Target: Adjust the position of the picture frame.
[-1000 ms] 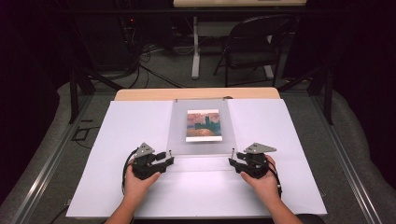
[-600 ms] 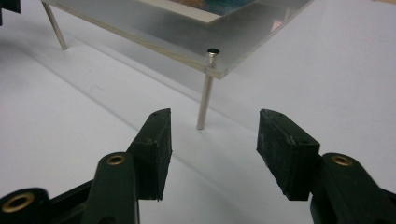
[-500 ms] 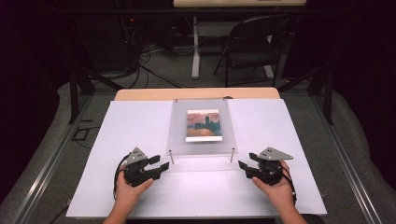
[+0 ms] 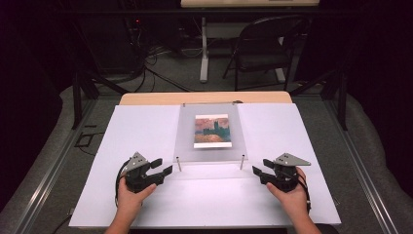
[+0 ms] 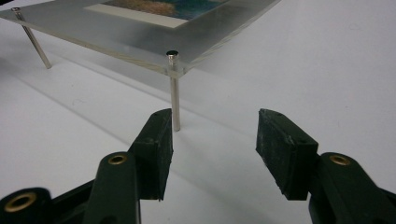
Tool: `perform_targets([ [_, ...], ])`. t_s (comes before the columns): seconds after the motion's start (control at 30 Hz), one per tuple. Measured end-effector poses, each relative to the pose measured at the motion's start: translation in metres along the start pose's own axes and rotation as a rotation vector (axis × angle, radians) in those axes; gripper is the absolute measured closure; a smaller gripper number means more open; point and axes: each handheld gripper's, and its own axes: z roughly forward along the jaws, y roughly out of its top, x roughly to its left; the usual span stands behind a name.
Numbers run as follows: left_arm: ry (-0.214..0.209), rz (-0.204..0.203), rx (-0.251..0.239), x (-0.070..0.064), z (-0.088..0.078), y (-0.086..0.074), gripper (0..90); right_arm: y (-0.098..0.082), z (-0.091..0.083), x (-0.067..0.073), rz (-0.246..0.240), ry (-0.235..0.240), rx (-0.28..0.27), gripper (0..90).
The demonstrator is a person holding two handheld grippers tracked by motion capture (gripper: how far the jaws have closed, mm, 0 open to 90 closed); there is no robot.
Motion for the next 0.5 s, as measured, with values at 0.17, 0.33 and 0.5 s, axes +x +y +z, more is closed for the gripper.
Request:
perform_targets([
  [0.17, -0.005, -0.014, -0.018, -0.0002, -0.0005, 0.001, 43.3, 0.0018, -0.0003, -0.0016, 0.0, 0.001, -0.014, 46.7],
  [0.33, -0.018, -0.036, -0.036, -0.0006, -0.0015, 0.0026, 41.6, 0.002, 0.0001, -0.0031, 0.004, -0.004, -0.017, 46.1],
  [0.5, -0.028, -0.062, -0.052, 0.0019, -0.0035, 0.0062, 41.6, 0.0066, -0.0024, -0.0047, 0.016, -0.005, -0.024, 43.0],
])
